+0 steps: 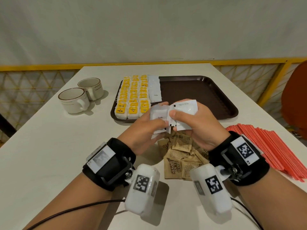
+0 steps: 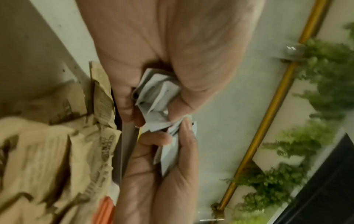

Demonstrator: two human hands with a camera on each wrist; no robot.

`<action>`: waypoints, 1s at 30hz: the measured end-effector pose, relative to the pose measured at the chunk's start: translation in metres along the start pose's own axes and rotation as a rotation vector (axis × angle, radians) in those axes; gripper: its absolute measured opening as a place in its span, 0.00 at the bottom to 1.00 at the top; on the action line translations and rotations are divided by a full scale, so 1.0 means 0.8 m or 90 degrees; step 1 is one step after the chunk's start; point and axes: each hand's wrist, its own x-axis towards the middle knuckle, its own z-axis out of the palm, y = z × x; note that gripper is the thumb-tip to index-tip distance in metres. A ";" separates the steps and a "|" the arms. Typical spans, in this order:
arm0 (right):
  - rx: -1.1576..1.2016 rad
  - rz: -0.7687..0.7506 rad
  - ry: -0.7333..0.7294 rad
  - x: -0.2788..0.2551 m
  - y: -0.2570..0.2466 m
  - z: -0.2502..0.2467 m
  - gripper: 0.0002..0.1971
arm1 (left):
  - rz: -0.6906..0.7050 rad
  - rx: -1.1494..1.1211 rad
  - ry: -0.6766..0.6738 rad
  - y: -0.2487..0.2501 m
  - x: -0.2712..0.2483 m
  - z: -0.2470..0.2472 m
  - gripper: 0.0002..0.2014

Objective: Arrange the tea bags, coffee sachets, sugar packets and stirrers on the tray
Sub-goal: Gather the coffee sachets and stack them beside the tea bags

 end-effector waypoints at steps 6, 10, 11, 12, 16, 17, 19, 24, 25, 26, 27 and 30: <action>-0.002 0.062 -0.064 -0.001 0.000 0.001 0.16 | 0.001 -0.001 -0.035 0.000 -0.007 0.004 0.22; 0.061 0.104 -0.057 0.002 -0.001 -0.002 0.16 | -0.017 -0.066 0.032 0.003 -0.006 0.004 0.09; 0.077 0.103 -0.049 0.003 -0.002 -0.004 0.16 | -0.032 -0.097 0.048 0.004 -0.004 0.002 0.10; 0.088 0.098 -0.041 0.004 -0.002 -0.005 0.17 | -0.049 -0.128 0.053 0.004 -0.003 -0.001 0.13; 0.052 0.081 -0.023 0.006 0.000 -0.012 0.25 | -0.092 -0.268 0.055 0.010 -0.003 -0.010 0.19; 0.035 0.081 -0.014 0.006 0.000 -0.012 0.27 | -0.095 -0.295 0.057 0.012 -0.003 -0.011 0.18; 0.034 0.073 0.004 0.006 0.000 -0.012 0.29 | -0.104 -0.329 0.064 0.015 -0.004 -0.010 0.18; 0.068 0.065 0.008 0.007 0.001 -0.014 0.18 | -0.117 -0.325 0.116 0.012 -0.003 -0.012 0.14; 0.066 0.066 0.010 0.007 0.001 -0.014 0.17 | -0.120 -0.317 0.132 0.011 -0.002 -0.013 0.12; 0.064 0.067 0.011 0.007 0.001 -0.015 0.17 | -0.124 -0.312 0.139 0.011 -0.002 -0.013 0.10; 0.060 0.067 0.011 0.007 0.001 -0.015 0.17 | -0.127 -0.309 0.135 0.010 -0.001 -0.013 0.10; 0.035 0.063 0.021 0.007 0.001 -0.014 0.16 | -0.133 -0.302 0.106 0.010 -0.001 -0.014 0.18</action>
